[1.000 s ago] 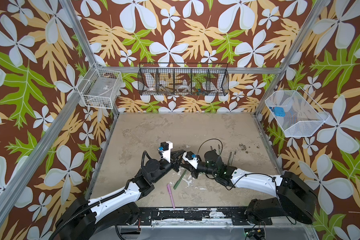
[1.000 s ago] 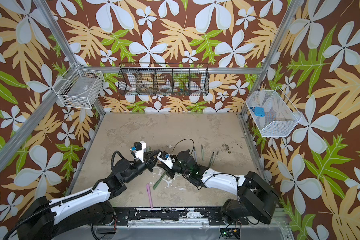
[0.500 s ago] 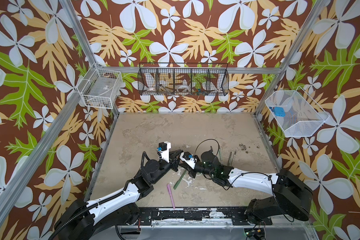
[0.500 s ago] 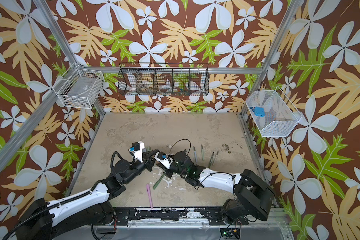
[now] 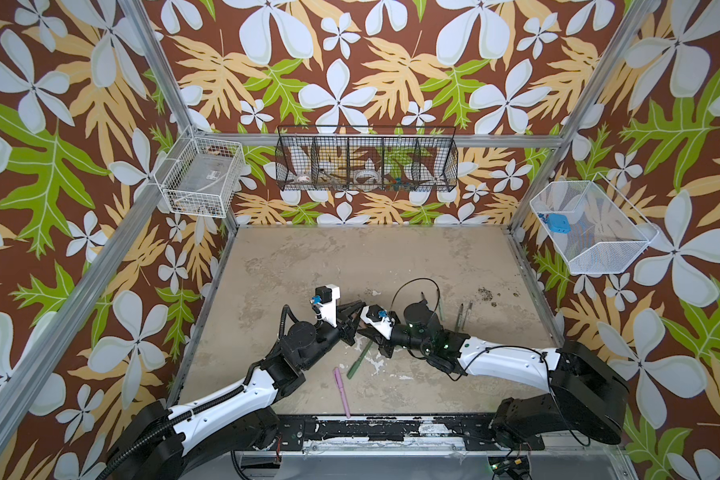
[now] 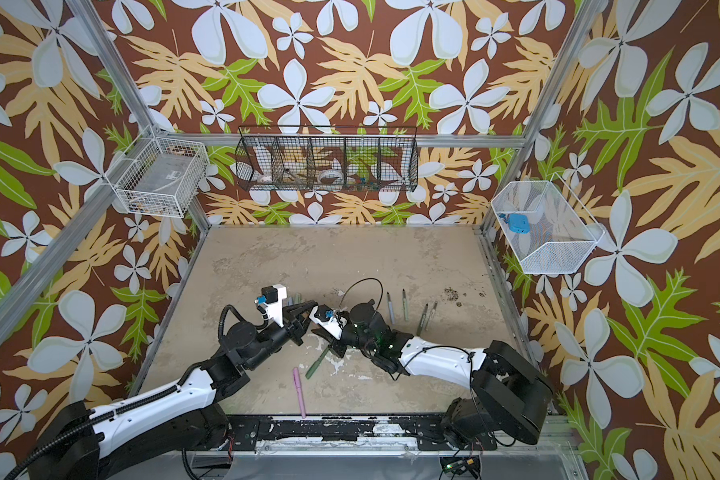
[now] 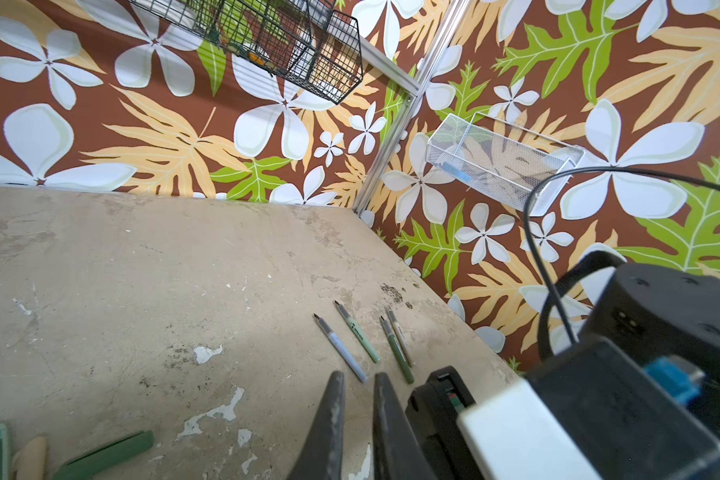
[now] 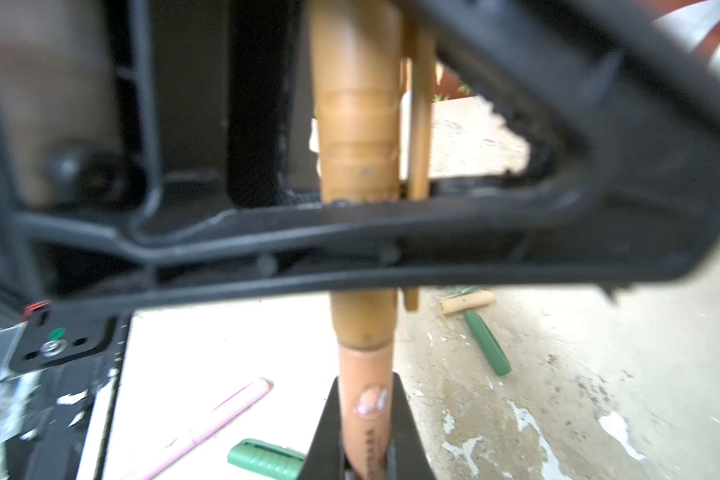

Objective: Open the pen caps

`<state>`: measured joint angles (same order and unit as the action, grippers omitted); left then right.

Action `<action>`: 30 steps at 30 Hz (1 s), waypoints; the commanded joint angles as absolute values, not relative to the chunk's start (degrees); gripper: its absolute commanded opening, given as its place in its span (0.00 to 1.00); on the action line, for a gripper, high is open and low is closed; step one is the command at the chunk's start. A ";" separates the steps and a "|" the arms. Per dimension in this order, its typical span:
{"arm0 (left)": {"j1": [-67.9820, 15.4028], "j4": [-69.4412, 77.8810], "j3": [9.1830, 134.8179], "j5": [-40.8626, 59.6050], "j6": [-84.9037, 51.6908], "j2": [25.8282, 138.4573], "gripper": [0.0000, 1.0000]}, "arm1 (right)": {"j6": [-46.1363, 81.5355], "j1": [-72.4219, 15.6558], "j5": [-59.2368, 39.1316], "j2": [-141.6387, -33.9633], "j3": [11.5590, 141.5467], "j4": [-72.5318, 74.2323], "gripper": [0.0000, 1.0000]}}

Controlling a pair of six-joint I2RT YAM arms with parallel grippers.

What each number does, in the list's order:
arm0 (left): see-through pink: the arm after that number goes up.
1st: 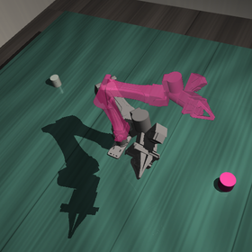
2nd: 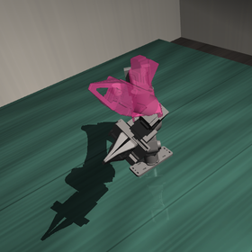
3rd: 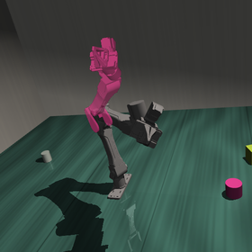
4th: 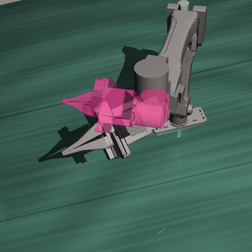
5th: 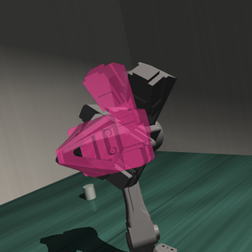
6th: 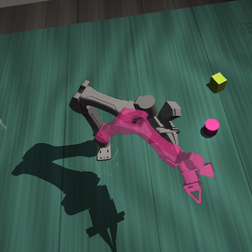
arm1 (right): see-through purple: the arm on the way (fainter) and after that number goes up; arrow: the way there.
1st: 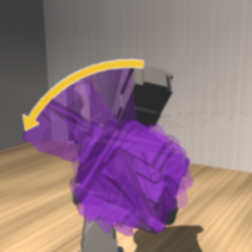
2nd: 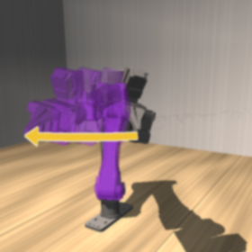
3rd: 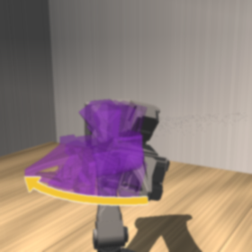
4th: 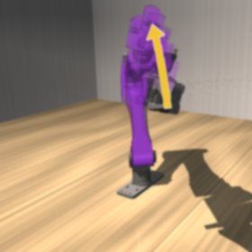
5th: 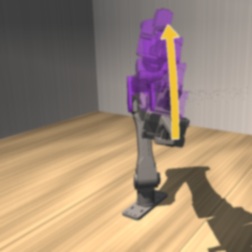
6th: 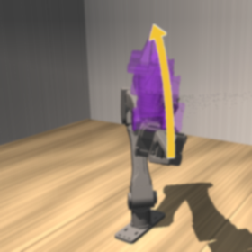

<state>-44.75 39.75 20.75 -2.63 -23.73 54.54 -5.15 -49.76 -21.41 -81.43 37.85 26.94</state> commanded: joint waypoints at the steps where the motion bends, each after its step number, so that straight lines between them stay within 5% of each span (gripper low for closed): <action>1: -44.40 45.37 20.88 -5.55 -22.85 54.13 0.00 | -3.03 -47.45 -26.97 -81.29 37.28 21.58 0.00; 8: -43.78 46.01 20.95 -3.70 -23.90 54.95 0.00 | -4.00 -47.20 -27.96 -83.93 38.85 18.11 0.00; 18: -43.42 45.95 20.65 -4.06 -24.26 54.50 0.00 | -5.99 -54.92 -2.54 -81.47 37.14 18.36 0.00; 30: -42.50 47.19 19.74 -3.47 -25.76 53.89 0.00 | -4.75 -50.70 -20.30 -81.57 37.12 16.32 0.00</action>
<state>-43.24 39.75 19.86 -0.10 -25.80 54.61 -6.02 -52.36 -14.87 -81.23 37.63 25.26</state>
